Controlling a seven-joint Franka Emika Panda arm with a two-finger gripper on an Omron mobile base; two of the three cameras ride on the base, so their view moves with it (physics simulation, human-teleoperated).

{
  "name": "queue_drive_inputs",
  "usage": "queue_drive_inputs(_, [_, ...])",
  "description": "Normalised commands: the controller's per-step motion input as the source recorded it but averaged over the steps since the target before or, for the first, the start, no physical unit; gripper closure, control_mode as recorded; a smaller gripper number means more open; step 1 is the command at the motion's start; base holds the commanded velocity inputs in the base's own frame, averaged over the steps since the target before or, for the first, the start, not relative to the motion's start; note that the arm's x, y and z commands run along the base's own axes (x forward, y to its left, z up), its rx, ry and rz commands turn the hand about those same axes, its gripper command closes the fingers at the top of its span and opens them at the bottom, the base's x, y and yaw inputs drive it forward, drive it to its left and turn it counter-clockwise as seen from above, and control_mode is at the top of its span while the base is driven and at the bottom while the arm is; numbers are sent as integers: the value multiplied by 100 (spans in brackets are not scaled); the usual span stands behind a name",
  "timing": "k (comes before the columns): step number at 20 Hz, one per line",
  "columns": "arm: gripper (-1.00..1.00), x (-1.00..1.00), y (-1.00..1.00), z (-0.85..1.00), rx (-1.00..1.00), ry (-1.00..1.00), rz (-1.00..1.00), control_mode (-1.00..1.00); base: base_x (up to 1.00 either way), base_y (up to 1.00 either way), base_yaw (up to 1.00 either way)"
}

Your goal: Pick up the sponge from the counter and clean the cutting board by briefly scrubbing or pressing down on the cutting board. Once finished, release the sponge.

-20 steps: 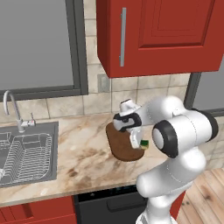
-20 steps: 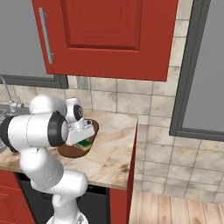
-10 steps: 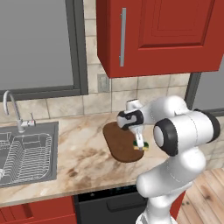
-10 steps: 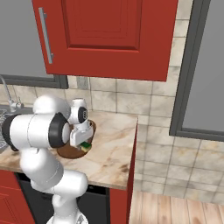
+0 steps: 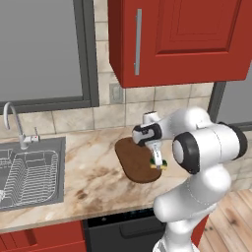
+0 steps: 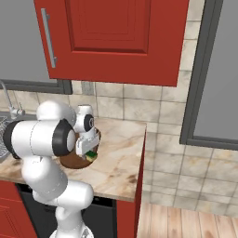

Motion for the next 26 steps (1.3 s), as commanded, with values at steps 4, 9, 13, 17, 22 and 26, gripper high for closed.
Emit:
queue_drive_inputs(4, [100, -36, 0, -12, -3, -41, 5, -100, 0, 0, 0])
queue_drive_inputs(9, [100, -25, 0, -1, 1, -30, 4, -100, 0, 0, 0])
queue_drive_inputs(13, [100, 1, 0, 0, 9, -3, 8, -100, 0, 0, 0])
queue_drive_inputs(17, [100, 22, 0, 0, 11, 1, 15, -100, 0, 0, 0])
queue_drive_inputs(22, [100, 33, 3, 0, 3, 12, 19, -100, 0, 0, 0])
queue_drive_inputs(26, [100, 21, 13, -3, 0, 12, 14, -100, 0, 0, 0])
